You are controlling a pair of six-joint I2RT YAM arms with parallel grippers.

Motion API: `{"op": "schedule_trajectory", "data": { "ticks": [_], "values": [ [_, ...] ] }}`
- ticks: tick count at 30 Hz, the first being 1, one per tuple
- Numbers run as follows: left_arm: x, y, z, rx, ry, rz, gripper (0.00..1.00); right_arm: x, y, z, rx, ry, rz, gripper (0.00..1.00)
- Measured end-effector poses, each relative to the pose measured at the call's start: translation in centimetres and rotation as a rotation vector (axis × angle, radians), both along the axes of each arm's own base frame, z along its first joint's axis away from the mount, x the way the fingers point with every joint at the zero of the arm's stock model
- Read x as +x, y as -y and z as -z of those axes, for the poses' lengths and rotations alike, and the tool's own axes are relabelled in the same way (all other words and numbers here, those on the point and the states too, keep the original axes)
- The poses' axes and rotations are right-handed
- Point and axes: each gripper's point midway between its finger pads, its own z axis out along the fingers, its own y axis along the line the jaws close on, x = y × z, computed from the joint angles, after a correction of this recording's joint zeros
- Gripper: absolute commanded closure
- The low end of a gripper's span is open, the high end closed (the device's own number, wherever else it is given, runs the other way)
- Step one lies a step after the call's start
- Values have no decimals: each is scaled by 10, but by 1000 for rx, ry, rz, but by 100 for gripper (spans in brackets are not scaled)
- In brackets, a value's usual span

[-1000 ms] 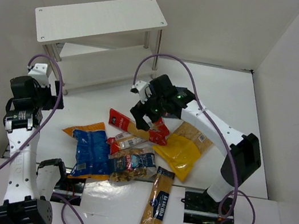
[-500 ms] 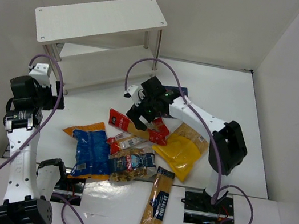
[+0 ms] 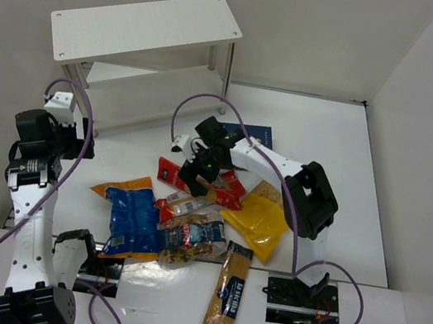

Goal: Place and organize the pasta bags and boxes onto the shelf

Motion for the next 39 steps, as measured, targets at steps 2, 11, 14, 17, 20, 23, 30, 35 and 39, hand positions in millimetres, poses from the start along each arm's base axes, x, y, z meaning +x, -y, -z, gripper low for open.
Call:
{"op": "schedule_trajectory", "data": {
  "ticks": [2,11,14,17,20,23,30,35,39],
  "values": [
    [0,0,0,-1,0,1,1,-1,0,6,-8,-11,-6,2],
    [0,0,0,-1,0,1,1,0,-1,20,-22,-24,-18,69],
    [0,0,0,-1,0,2,1,4,-7,19,-4,-28,-28,100],
    [0,1,0,-3,1,5,1,12,-16,16,18,-6,-38,100],
    [0,1,0,-4,1,6,1,12,-20,18,18,-29,-45,100],
    [0,1,0,-4,1,7,1,9,-21,10,39,-59,-49,100],
    [-1,2,-2,-1,9,8,1,6,-25,-39,140,-126,-18,100],
    [-1,2,-2,-1,10,7,1,12,-29,-95,241,-62,1,100],
    [-1,2,-2,-1,10,7,1,20,-31,-119,293,-45,34,100]
  ]
}}
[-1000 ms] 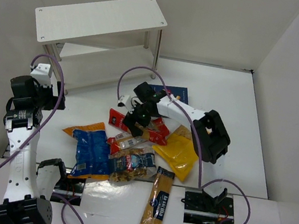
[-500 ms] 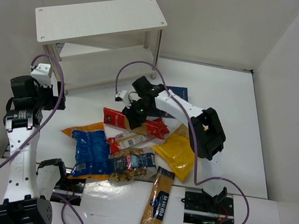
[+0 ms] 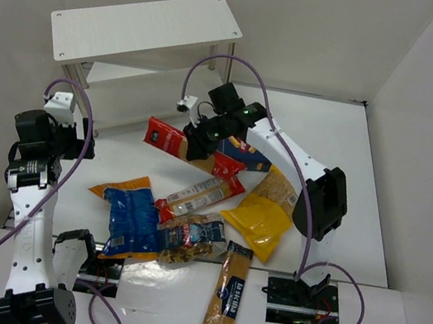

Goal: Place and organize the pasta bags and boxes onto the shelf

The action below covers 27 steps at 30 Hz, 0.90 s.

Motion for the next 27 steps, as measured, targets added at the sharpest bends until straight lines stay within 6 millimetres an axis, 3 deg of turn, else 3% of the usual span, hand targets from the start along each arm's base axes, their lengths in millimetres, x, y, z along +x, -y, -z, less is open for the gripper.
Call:
{"op": "schedule_trajectory", "data": {
  "ticks": [4,10,17,21,27],
  "values": [
    [0,0,-1,1,4,0,1,18,9,-5,-2,-9,92,100],
    [-1,0,-3,5,10,-1,1,65,22,-16,-23,56,300,100],
    [-1,0,-3,6,10,-3,1,112,17,-38,-1,140,432,100],
    [-1,0,-3,6,10,-2,1,114,13,-44,17,142,432,100],
    [1,14,-3,0,16,99,1,88,9,-37,17,48,330,100]
  ]
}}
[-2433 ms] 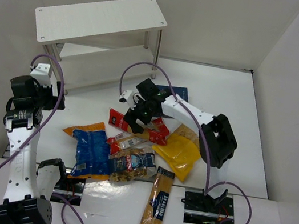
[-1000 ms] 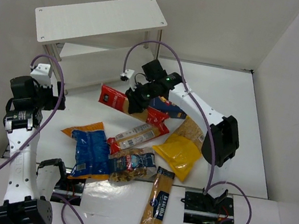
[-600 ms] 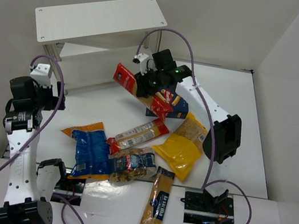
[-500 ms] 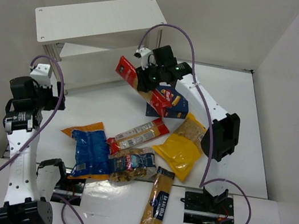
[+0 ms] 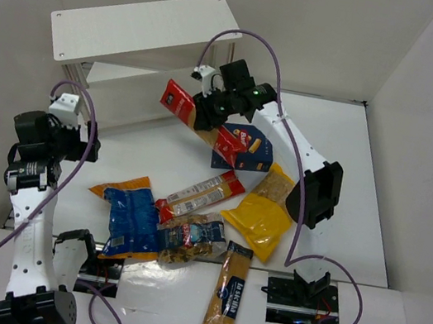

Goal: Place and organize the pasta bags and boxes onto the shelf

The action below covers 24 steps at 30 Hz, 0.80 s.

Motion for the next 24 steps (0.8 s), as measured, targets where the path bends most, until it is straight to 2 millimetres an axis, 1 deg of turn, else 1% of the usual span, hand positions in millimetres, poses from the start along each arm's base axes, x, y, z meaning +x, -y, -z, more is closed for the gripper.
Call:
{"op": "schedule_trajectory", "data": {
  "ticks": [2,5,7,9,12,15,17,18,20,22,24],
  "values": [
    [0,13,0,-12,7,81,1,-12,0,1,4,-33,-47,100],
    [0,30,1,-34,8,184,1,-24,3,0,5,-45,-87,100],
    [-1,36,2,-42,5,226,1,-29,7,-4,3,-38,-88,100],
    [-2,38,1,-44,8,234,1,-30,10,-12,-6,-10,-70,100],
    [-6,39,-7,-25,40,230,1,-20,12,-21,-35,67,-11,100],
    [-10,38,-14,-6,71,216,1,-8,8,-24,-81,141,51,100],
    [-12,34,-17,3,81,192,1,0,2,-25,-98,175,84,100],
    [-12,28,-17,9,81,166,1,5,0,-26,-102,185,103,100],
    [-10,17,-16,13,74,111,1,14,-7,-23,-104,206,133,100],
    [-9,9,-15,15,65,70,1,23,-12,-17,-106,216,162,100],
    [-8,4,-12,16,56,47,1,32,-13,-5,-123,217,188,100]
  ]
}}
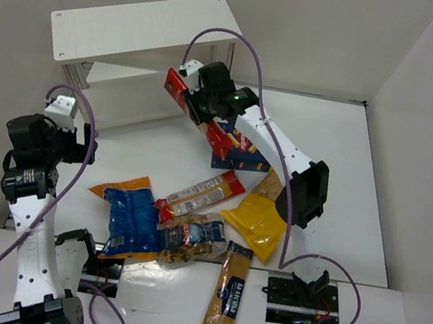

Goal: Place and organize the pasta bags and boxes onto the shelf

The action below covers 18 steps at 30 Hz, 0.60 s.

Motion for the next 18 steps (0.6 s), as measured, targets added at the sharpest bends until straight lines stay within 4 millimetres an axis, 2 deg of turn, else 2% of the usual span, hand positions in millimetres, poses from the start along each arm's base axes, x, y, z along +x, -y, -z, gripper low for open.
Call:
{"op": "schedule_trajectory", "data": {
  "ticks": [4,9,18],
  "values": [
    [-1,-4,2,-3,-3,-34,1,17,0,28,-43,6,54,100],
    [0,-8,1,5,1,-52,1,35,5,52,-91,61,103,100],
    [1,-9,2,5,-5,-56,1,53,0,73,-101,111,124,100]
  ]
}}
